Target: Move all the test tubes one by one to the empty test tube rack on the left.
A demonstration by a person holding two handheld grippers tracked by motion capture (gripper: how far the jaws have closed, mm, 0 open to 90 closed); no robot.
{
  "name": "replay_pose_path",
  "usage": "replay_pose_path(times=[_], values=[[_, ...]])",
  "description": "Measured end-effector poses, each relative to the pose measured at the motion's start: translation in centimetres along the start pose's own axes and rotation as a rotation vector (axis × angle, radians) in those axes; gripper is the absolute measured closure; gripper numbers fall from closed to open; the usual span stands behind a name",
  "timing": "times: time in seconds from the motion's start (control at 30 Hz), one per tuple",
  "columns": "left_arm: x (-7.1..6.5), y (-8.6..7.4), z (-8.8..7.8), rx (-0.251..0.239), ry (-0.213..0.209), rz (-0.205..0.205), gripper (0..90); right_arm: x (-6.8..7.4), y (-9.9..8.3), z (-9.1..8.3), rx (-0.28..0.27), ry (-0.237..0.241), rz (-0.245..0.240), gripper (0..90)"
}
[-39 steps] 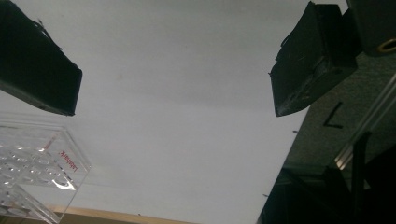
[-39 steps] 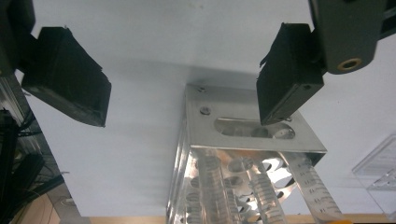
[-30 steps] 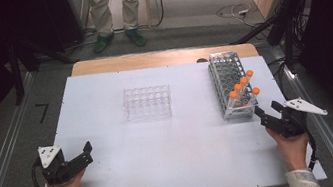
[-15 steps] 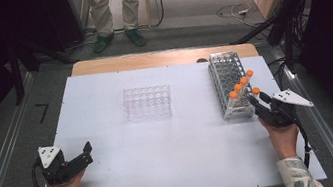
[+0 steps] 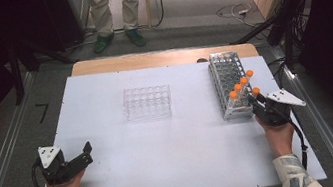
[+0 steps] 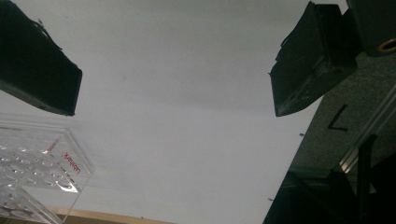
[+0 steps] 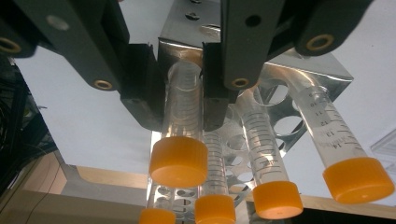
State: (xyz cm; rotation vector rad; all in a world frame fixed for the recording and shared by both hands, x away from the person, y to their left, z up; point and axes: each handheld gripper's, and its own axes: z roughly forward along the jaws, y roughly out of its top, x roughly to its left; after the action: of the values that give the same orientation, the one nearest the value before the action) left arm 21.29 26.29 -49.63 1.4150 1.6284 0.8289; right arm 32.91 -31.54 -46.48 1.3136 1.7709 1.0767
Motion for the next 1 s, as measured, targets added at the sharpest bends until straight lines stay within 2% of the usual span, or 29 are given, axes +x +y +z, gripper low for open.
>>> replay_pose_path(times=[0.27, 0.4, 0.6, 1.0], values=[[-0.1, 0.0, 0.0, -0.003, -0.003, 0.003, 2.2, 0.0, 0.3, -0.4, -0.022, -0.005, 0.007, 71.0], [-0.1, 0.0, 0.0, -0.003, -0.004, 0.004, 2.2, 0.0, 0.8, -0.9, -0.052, -0.004, 0.014, 71.2], [-0.6, 0.1, -0.1, -0.006, 0.003, 0.041, 2.2, 0.0, 1.7, -1.5, -0.082, -0.005, 0.026, 71.3], [-1.3, 0.1, 0.0, 0.004, -0.014, 0.069, 2.2, 0.2, 3.0, -3.5, -0.14, 0.009, 0.023, 71.7]])
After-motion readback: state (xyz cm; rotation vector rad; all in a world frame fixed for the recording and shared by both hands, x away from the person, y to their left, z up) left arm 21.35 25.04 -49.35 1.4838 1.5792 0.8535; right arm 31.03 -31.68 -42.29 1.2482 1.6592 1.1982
